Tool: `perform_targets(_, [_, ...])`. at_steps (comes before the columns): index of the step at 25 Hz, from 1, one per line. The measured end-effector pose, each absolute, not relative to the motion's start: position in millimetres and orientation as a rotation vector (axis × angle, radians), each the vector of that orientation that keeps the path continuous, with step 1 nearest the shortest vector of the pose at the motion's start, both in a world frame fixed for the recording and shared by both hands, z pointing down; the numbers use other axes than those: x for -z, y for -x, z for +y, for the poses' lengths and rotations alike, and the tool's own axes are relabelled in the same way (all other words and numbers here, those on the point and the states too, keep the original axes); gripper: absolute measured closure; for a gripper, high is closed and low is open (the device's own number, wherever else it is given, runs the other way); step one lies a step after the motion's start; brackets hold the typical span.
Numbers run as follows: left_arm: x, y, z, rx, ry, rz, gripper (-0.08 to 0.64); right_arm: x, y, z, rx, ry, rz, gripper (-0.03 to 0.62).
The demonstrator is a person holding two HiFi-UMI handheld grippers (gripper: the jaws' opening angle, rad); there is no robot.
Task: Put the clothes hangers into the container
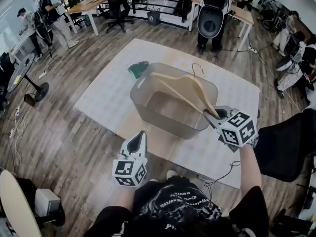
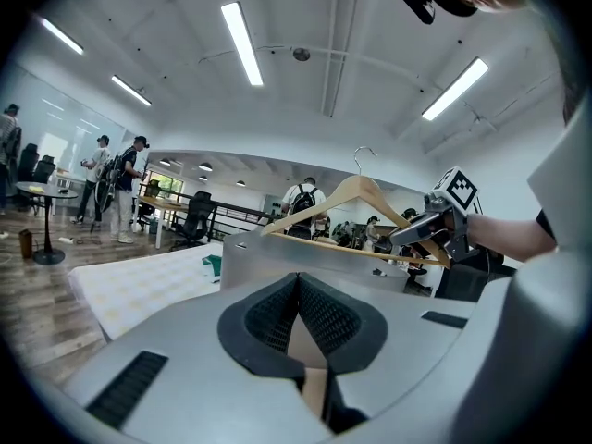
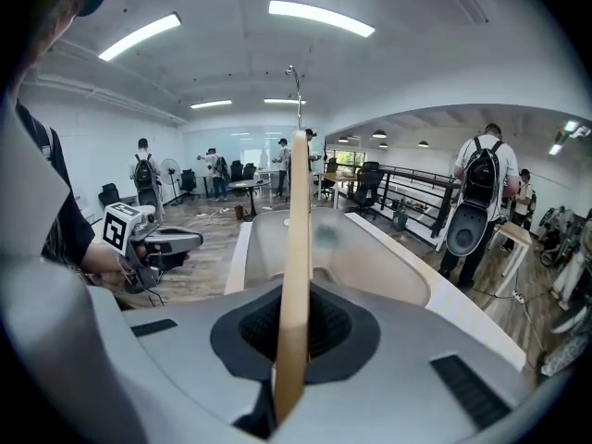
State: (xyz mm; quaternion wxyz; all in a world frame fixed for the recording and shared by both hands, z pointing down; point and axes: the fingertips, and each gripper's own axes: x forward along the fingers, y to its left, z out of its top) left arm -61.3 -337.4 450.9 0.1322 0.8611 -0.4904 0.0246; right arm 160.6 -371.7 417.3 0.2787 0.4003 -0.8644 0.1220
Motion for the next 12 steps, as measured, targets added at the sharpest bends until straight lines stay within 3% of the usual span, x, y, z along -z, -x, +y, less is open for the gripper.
perform_targets(12, [-454,70,-345,-0.085,-2.453,-1.514,0.540,-439,-159,-405,-0.342,-0.817,-2.191,0.584])
